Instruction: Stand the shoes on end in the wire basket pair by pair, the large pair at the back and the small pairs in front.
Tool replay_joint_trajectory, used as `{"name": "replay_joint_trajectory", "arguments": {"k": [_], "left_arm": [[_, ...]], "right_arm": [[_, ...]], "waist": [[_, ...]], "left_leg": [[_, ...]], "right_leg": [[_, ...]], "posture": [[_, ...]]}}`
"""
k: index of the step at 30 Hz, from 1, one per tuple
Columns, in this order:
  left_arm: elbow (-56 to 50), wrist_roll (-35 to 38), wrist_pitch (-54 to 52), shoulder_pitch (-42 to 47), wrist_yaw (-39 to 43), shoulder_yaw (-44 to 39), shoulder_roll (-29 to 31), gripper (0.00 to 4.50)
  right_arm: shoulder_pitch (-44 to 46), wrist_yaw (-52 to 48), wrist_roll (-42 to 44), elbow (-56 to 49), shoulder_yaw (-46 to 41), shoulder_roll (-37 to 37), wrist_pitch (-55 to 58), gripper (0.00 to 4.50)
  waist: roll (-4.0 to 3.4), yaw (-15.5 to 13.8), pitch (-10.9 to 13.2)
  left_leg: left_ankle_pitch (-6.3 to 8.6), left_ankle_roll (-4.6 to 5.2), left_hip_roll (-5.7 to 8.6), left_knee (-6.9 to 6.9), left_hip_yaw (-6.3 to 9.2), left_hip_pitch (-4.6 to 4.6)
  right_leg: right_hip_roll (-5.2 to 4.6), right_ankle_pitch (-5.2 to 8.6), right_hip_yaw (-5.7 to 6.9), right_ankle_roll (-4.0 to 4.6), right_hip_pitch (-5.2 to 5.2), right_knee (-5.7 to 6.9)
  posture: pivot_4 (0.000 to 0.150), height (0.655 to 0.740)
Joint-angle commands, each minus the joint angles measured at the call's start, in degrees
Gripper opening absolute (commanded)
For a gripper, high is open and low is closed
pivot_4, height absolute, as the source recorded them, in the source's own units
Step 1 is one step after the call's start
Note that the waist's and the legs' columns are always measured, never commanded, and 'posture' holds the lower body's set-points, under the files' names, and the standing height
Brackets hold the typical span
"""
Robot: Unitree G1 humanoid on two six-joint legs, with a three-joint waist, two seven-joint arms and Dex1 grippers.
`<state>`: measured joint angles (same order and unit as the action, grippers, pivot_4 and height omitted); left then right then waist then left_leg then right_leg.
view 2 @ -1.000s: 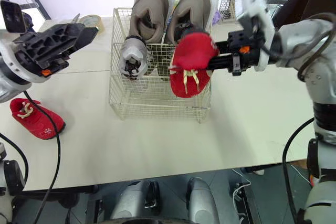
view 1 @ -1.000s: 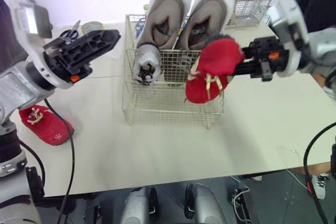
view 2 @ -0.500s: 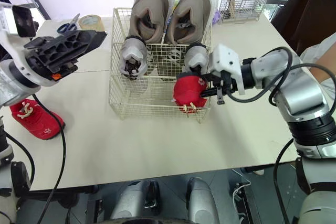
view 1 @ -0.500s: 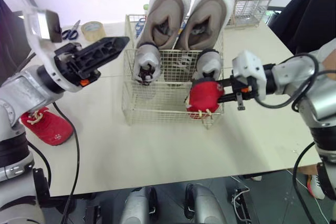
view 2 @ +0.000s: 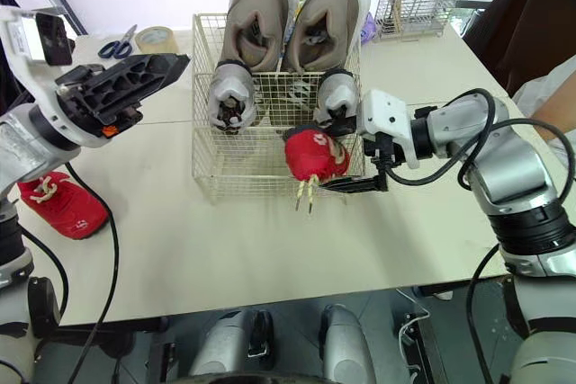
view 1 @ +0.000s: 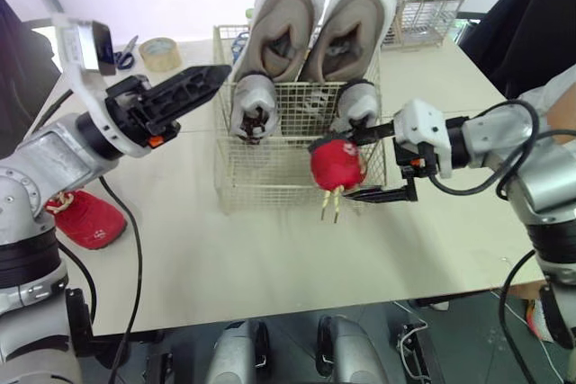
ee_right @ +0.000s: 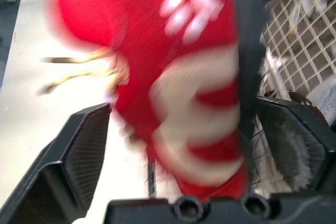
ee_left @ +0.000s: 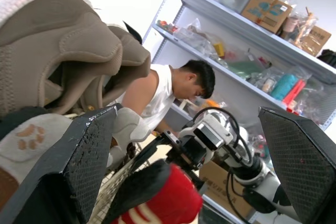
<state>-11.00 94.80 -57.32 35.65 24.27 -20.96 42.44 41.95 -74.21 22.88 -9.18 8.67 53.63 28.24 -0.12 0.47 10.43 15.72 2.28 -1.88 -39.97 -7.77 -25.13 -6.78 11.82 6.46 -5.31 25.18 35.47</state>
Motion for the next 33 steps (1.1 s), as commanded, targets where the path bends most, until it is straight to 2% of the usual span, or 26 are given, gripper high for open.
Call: {"name": "replay_joint_trajectory", "arguments": {"k": [1, 8, 12, 15, 17, 22, 23, 25, 29, 33], "left_arm": [[-0.8, -0.4, 0.5, 0.4, 1.1, -0.6, 0.8, 4.50], [-0.5, -1.4, 0.7, -0.9, 1.2, -1.7, 2.0, 4.50], [-0.9, -2.9, 0.9, -2.7, 1.3, -2.6, 3.3, 4.50], [0.3, -7.7, 2.7, -5.4, -0.7, -5.4, 5.7, 4.50], [1.3, -9.4, 4.6, -5.8, -4.6, -7.9, 6.0, 4.50], [2.2, -18.9, 7.8, -5.8, -20.4, -10.4, 6.6, 4.50], [2.7, -20.3, 7.0, -5.5, -25.7, -11.0, 7.2, 4.50], [4.1, -19.7, 4.1, -4.0, -37.5, -12.6, 8.2, 4.50], [4.4, -19.3, -3.3, -4.5, -55.7, -16.4, 12.7, 4.50], [3.3, -15.7, -9.4, -8.0, -68.8, -23.4, 15.9, 4.50]], "right_arm": [[1.1, -1.1, 3.1, -3.9, -5.1, 3.3, 3.3, 4.44], [4.1, -1.0, 7.4, -4.1, -10.6, 6.8, 9.2, 4.44], [8.2, 0.1, 15.9, -4.1, -15.2, 5.5, 16.4, 4.44], [16.1, 4.4, 29.5, -4.1, -18.5, -1.0, 25.6, 4.44], [19.3, 5.7, 33.1, -3.7, -18.0, -4.9, 27.7, 4.44], [21.1, 3.3, 29.6, -1.7, -12.3, -9.7, 23.6, 4.44], [21.3, 2.4, 29.0, -0.7, -11.3, -10.6, 22.5, 4.44], [21.7, 0.3, 27.8, 1.0, -9.7, -11.9, 20.6, 4.44], [22.5, -4.6, 25.4, 3.8, -7.0, -14.5, 15.7, 4.44], [23.8, -9.3, 21.6, 7.9, -4.0, -17.4, 10.8, 4.44]], "waist": [[0.00, 0.0, 0.0], [0.00, 0.2, 0.0], [0.00, 0.1, 0.0], [-0.01, 0.6, 0.0], [-0.01, 0.5, 0.0], [0.02, -0.1, 0.0], [0.04, -0.1, 0.0], [0.05, 0.1, 0.0], [0.11, 0.2, 0.0], [0.11, 0.5, 0.0]], "left_leg": [[0.00, 0.00, 0.00, 0.00, 0.00, 0.00], [0.00, 0.00, -0.01, 0.01, 0.00, 0.00], [0.00, 0.00, -0.02, 0.02, 0.00, -0.01], [0.01, 0.00, -0.03, 0.02, 0.00, -0.01], [0.00, -0.01, -0.07, 0.07, -0.02, -0.01], [0.04, 0.05, 0.01, 0.09, 0.03, -0.04], [0.06, 0.09, 0.03, 0.07, 0.02, -0.07], [0.08, 0.12, 0.04, 0.02, 0.02, -0.13], [0.08, 0.12, 0.01, 0.03, 0.03, -0.15], [0.07, 0.08, -0.01, 0.09, -0.01, -0.13]], "right_leg": [[0.00, 0.00, 0.00, 0.00, 0.00, -0.01], [0.00, 0.00, -0.01, 0.00, 0.02, 0.00], [0.00, 0.00, -0.01, 0.01, 0.03, -0.01], [-0.01, 0.00, -0.01, 0.01, 0.06, 0.00], [0.00, -0.01, -0.02, 0.03, 0.13, 0.07], [-0.07, -0.01, 0.02, 0.04, 0.08, 0.03], [-0.09, -0.02, 0.01, 0.03, 0.08, 0.01], [-0.09, -0.03, 0.01, 0.03, 0.09, -0.05], [-0.08, -0.04, 0.01, 0.02, 0.14, -0.01], [-0.07, -0.04, -0.01, 0.02, 0.21, 0.05]], "posture": [[0.150, 0.7400], [0.150, 0.7400], [0.150, 0.7400], [0.150, 0.7400], [0.150, 0.7400], [0.150, 0.7400], [0.150, 0.7400], [0.150, 0.7400], [0.150, 0.7400], [0.150, 0.7400]]}}
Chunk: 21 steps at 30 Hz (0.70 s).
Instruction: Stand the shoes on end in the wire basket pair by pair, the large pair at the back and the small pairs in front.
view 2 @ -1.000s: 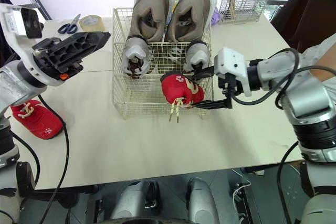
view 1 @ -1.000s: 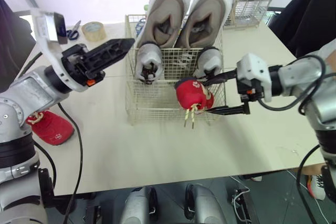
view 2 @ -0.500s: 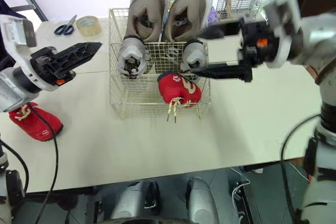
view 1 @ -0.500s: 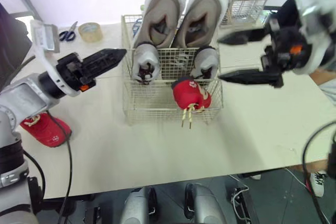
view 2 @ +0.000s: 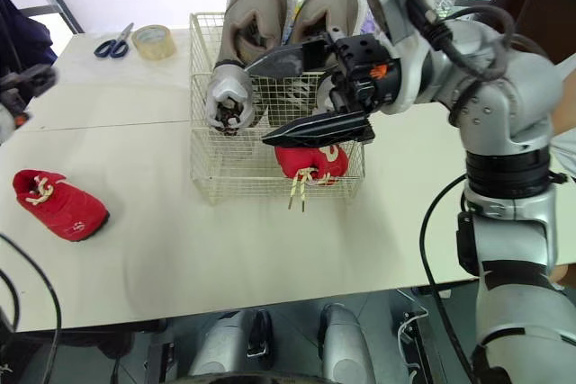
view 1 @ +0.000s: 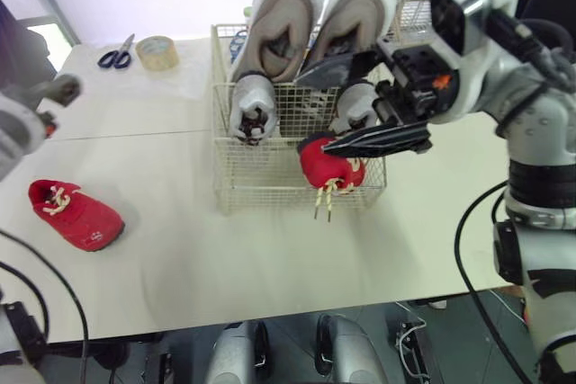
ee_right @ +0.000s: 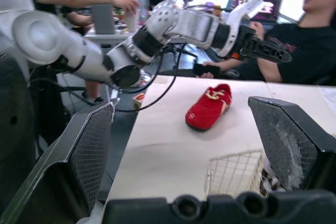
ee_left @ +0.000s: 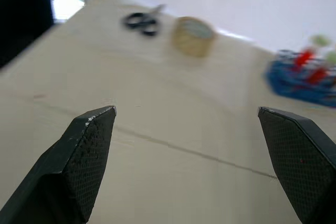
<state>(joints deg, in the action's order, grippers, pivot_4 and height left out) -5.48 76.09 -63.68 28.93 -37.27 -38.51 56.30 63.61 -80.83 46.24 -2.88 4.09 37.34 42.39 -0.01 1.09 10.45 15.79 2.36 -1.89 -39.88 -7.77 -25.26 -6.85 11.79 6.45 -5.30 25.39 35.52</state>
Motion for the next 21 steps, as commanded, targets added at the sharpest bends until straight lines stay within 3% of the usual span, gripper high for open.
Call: {"name": "replay_joint_trajectory", "arguments": {"k": [1, 6, 9, 12, 16, 21], "left_arm": [[-2.1, 4.7, -4.3, -2.0, -10.4, -7.5, 2.6, 4.50], [-1.8, 14.4, -4.0, -5.1, -26.9, -12.7, 3.7, 4.50], [-6.3, 24.5, 0.7, -12.9, -38.5, -13.7, 1.4, 4.50], [-9.1, 31.6, 6.5, -20.6, -44.6, -14.0, 0.0, 4.50], [-9.6, 34.2, 11.5, -29.3, -44.6, -13.9, -2.0, 4.50], [-3.2, 30.4, 13.6, -28.6, -34.4, -8.4, -1.0, 4.50]], "right_arm": [[2.4, -3.5, -2.6, 2.8, 1.2, -1.9, -4.4, 4.44], [2.7, -5.4, -5.2, 6.5, 2.3, -5.4, -7.8, 4.44], [2.9, -6.1, -6.3, 7.9, 2.5, -6.7, -8.9, 4.44], [3.1, -6.4, -7.0, 8.8, 2.7, -7.7, -9.6, 4.44], [3.1, -6.4, -7.7, 9.0, 2.8, -8.5, -9.9, 4.44], [2.7, -5.6, -8.0, 8.1, 2.4, -8.4, -9.3, 4.44]], "waist": [[0.00, -0.1, 0.0], [0.08, -0.6, 0.0], [0.10, -0.5, 0.0], [0.13, -0.2, -0.1], [0.15, -0.2, -0.1], [0.16, -0.5, -0.1]], "left_leg": [[-0.01, -0.02, 0.00, 0.00, 0.01, 0.00], [-0.01, -0.11, 0.00, 0.00, 0.05, 0.01], [0.09, -0.29, 0.06, 0.01, 0.06, 0.04], [0.10, -0.33, 0.08, 0.06, 0.06, 0.05], [0.02, -0.48, 0.14, 0.30, 0.04, 0.06], [-0.12, -0.69, 0.15, 0.55, 0.03, 0.07]], "right_leg": [[0.00, 0.00, 0.02, 0.00, 0.00, 0.01], [-0.03, 0.00, 0.02, 0.01, 0.02, 0.11], [-0.20, 0.00, -0.04, 0.03, 0.03, 0.15], [-0.46, 0.00, -0.07, 0.04, 0.13, 0.24], [-0.53, -0.01, -0.07, 0.12, 0.28, 0.28], [-0.52, 0.16, 0.01, 0.56, 0.39, 0.29]], "posture": [[0.150, 0.7400], [0.150, 0.7400], [0.150, 0.7400], [0.150, 0.7400], [0.150, 0.7400], [0.150, 0.7400]]}}
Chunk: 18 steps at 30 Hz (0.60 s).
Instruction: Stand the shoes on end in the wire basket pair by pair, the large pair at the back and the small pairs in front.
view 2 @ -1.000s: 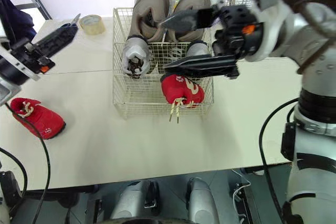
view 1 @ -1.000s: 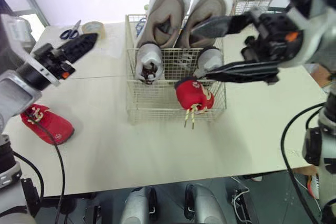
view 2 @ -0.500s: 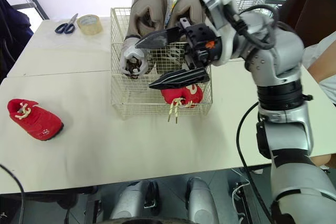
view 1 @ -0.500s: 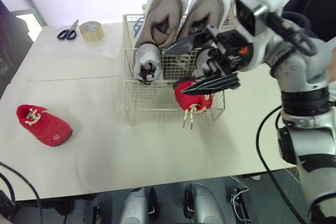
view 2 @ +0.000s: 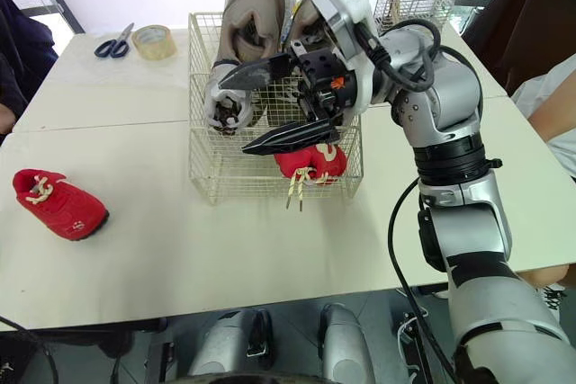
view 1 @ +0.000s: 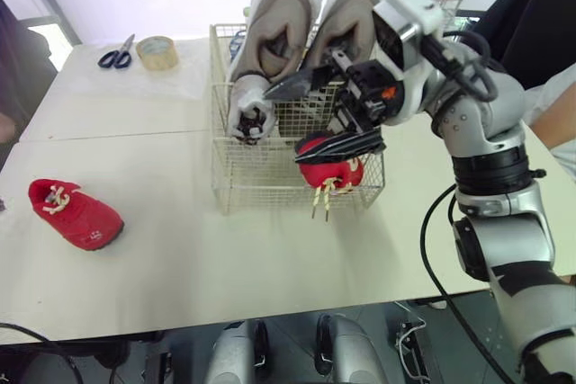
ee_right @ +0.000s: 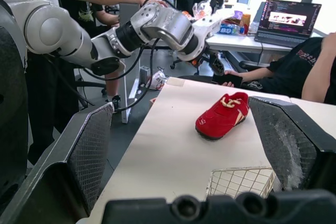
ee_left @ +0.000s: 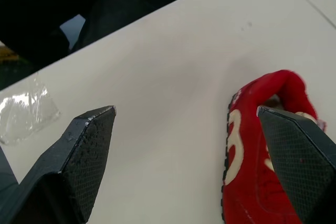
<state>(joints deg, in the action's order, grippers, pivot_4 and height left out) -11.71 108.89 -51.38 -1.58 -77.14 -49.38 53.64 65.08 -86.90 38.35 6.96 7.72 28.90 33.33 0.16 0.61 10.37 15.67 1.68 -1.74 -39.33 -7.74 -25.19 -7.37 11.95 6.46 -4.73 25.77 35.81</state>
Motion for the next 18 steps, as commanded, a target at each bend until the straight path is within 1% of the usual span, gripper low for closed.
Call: {"name": "replay_joint_trajectory", "arguments": {"k": [1, 4, 6, 8, 13, 18], "left_arm": [[4.7, -3.8, 1.5, 2.8, 7.3, 3.8, 1.9, 4.50], [10.3, -9.1, 1.0, 6.2, 13.9, 7.7, 2.8, 4.50], [14.3, -12.2, 0.4, 9.5, 18.4, 10.5, 3.0, 4.50], [17.8, -15.0, -0.3, 12.6, 21.4, 12.7, 2.9, 4.50], [24.0, -20.3, -2.7, 16.2, 24.4, 15.1, 1.6, 4.50], [28.2, -26.1, -5.0, 18.9, 27.5, 15.2, 0.5, 4.50]], "right_arm": [[1.1, 0.7, -0.1, -2.0, -1.3, 0.2, 0.0, 4.44], [0.5, 1.6, 0.2, -3.6, -1.7, 1.1, 1.0, 4.44], [-0.1, 2.3, 0.5, -4.9, -2.0, 1.9, 1.9, 4.44], [-0.7, 3.2, 0.8, -6.1, -2.4, 2.8, 2.8, 4.44], [-2.3, 5.2, 1.1, -9.0, -3.3, 4.8, 4.5, 4.44], [-3.3, 6.9, 1.4, -11.0, -4.1, 6.0, 5.8, 4.44]], "waist": [[0.00, 0.0, 0.0], [0.02, 0.1, 0.0], [0.02, 0.2, 0.0], [0.03, 0.0, 0.0], [0.05, 0.1, 0.0], [0.05, 0.1, 0.0]], "left_leg": [[-0.01, -0.01, 0.01, 0.02, 0.00, 0.00], [-0.02, -0.01, 0.00, 0.02, -0.04, 0.00], [-0.02, 0.00, -0.03, 0.08, -0.10, -0.01], [-0.03, 0.01, -0.05, 0.09, -0.11, -0.01], [-0.13, 0.14, -0.10, 0.09, -0.12, -0.01], [-0.15, 0.15, -0.10, 0.10, -0.14, 0.00]], "right_leg": [[0.01, 0.00, 0.01, 0.01, 0.01, 0.01], [0.23, 0.00, 0.05, 0.00, 0.02, 0.02], [0.31, -0.10, 0.05, -0.18, 0.04, -0.02], [0.40, -0.10, 0.06, -0.19, 0.04, -0.01], [0.47, -0.11, 0.04, -0.20, 0.04, -0.01], [0.48, -0.10, 0.04, -0.21, 0.04, 0.04]], "posture": [[0.150, 0.7400], [0.150, 0.7400], [0.150, 0.7400], [0.150, 0.7400], [0.150, 0.7400], [0.150, 0.7400]]}}
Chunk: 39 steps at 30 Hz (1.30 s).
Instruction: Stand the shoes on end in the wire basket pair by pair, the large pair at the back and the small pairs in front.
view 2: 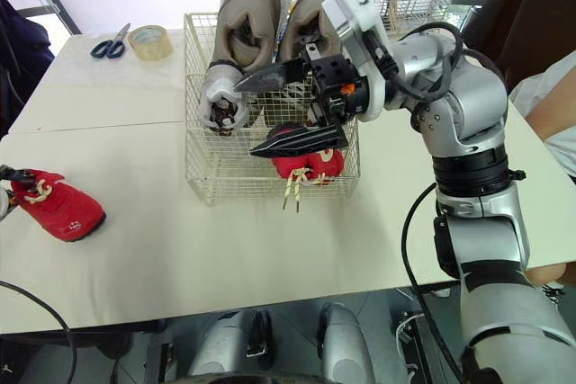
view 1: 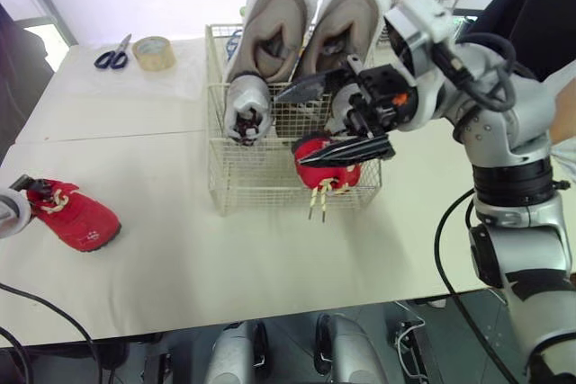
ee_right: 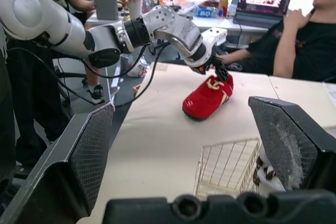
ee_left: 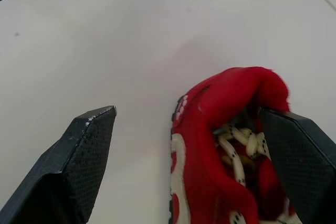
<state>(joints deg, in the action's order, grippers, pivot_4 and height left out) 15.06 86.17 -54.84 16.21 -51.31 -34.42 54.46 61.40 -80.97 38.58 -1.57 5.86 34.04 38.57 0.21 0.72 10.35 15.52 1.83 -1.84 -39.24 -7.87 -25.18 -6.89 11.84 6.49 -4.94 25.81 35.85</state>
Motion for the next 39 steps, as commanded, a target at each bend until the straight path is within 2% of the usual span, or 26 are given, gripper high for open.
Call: {"name": "replay_joint_trajectory", "arguments": {"k": [1, 5, 9, 12, 18, 19, 20, 25, 28, 31, 35, 39], "left_arm": [[2.3, -4.5, -2.0, 1.5, 2.4, 0.2, -0.4, 4.50], [5.3, -9.4, -3.7, 3.1, 5.9, -0.4, -0.7, 4.50], [10.8, -16.1, -5.0, 6.1, 12.6, 1.3, 0.1, 4.50], [13.7, -21.1, -6.0, 8.2, 17.3, 2.1, 0.3, 3.59], [15.8, -27.7, -8.2, 10.7, 23.2, 1.7, -0.2, 0.64], [15.8, -28.6, -8.5, 11.1, 23.8, 1.4, -0.3, 0.22], [15.8, -29.4, -9.0, 11.4, 24.2, 1.0, -0.4, 0.04], [10.4, -31.1, -8.5, 15.9, 27.5, -1.2, -1.0, 0.04], [2.6, -31.4, -2.9, 21.8, 31.7, -1.3, -2.5, 0.04], [-5.1, -29.9, 1.4, 28.7, 36.0, -0.7, -6.2, 0.04], [-16.9, -30.1, 6.8, 32.5, 44.0, 4.1, -11.4, 0.04], [-25.6, -29.3, 10.0, 34.3, 48.3, 7.3, -16.5, 0.04]], "right_arm": [[0.3, 1.3, 1.3, -2.7, -2.3, 1.0, 0.7, 4.44], [-0.2, 2.2, 1.4, -3.6, -2.5, 1.4, 1.1, 4.44], [-0.4, 3.2, 1.5, -4.1, -2.6, 1.5, 1.2, 4.44], [-0.4, 3.8, 1.6, -4.4, -2.7, 1.6, 1.3, 4.50], [-0.7, 4.8, 1.6, -5.1, -2.8, 2.1, 1.5, 4.50], [-0.7, 4.9, 1.6, -5.1, -2.8, 2.1, 1.5, 4.50], [-0.7, 5.0, 1.5, -5.1, -2.8, 2.2, 1.5, 4.50], [-1.0, 5.6, 1.4, -5.3, -2.8, 2.6, 1.6, 4.50], [-1.2, 6.2, 1.6, -5.6, -3.1, 3.0, 1.7, 4.50], [-1.5, 7.2, 1.5, -5.7, -3.5, 3.2, 1.7, 4.50], [-3.0, 8.9, 2.2, -6.4, -5.2, 4.5, 2.9, 4.50], [-6.8, 12.0, 4.6, -9.2, -9.4, 8.3, 7.4, 4.50]], "waist": [[0.00, -0.1, 0.0], [0.06, -0.1, 0.0], [0.06, -0.1, 0.0], [0.06, -0.2, 0.0], [0.05, 0.1, 0.0], [0.04, 0.2, 0.0], [0.03, 0.1, 0.0], [0.08, -0.1, 0.0], [0.63, -0.8, 0.0], [1.15, -1.2, 0.0], [1.15, -1.1, 0.0], [1.16, -1.3, 0.0]], "left_leg": [[0.00, 0.00, 0.00, 0.00, 0.00, 0.00], [-0.01, 0.00, 0.01, 0.00, 0.01, 0.00], [-0.02, -0.01, 0.01, 0.00, 0.01, 0.00], [-0.03, -0.03, 0.01, 0.00, 0.01, 0.02], [-0.06, -0.08, -0.02, 0.00, -0.02, 0.12], [-0.07, -0.10, -0.03, 0.01, -0.04, 0.15], [-0.09, -0.12, -0.03, 0.03, -0.05, 0.17], [-0.11, -0.16, -0.07, 0.04, -0.03, 0.18], [-0.12, -0.16, -0.08, 0.02, 0.05, 0.12], [-0.11, -0.18, -0.07, -0.02, 0.08, 0.06], [-0.09, -0.10, 0.00, -0.02, 0.00, 0.04], [-0.11, -0.07, -0.02, -0.01, 0.00, 0.04]], "right_leg": [[0.00, 0.00, 0.00, 0.00, 0.00, 0.00], [0.00, 0.00, 0.00, 0.00, -0.02, 0.00], [0.01, 0.00, 0.00, -0.01, -0.01, 0.03], [0.02, 0.00, 0.01, -0.01, -0.01, 0.06], [0.02, 0.01, 0.00, -0.01, -0.01, 0.17], [0.03, 0.01, 0.00, -0.01, -0.01, 0.18], [0.03, 0.01, 0.00, -0.01, -0.01, 0.21], [0.05, 0.01, -0.01, 0.00, -0.01, 0.23], [0.04, 0.01, 0.03, 0.00, -0.03, 0.21], [0.02, -0.01, 0.03, 0.02, -0.03, 0.15], [-0.05, -0.04, 0.02, 0.02, -0.08, 0.13], [0.02, -0.03, 0.06, 0.01, -0.09, 0.13]], "posture": [[0.150, 0.7400], [0.150, 0.7400], [0.150, 0.7400], [0.150, 0.7400], [0.150, 0.7400], [0.150, 0.7400], [0.150, 0.7400], [0.150, 0.7400], [0.150, 0.7400], [0.150, 0.7400], [0.150, 0.7400], [0.150, 0.7400]]}}
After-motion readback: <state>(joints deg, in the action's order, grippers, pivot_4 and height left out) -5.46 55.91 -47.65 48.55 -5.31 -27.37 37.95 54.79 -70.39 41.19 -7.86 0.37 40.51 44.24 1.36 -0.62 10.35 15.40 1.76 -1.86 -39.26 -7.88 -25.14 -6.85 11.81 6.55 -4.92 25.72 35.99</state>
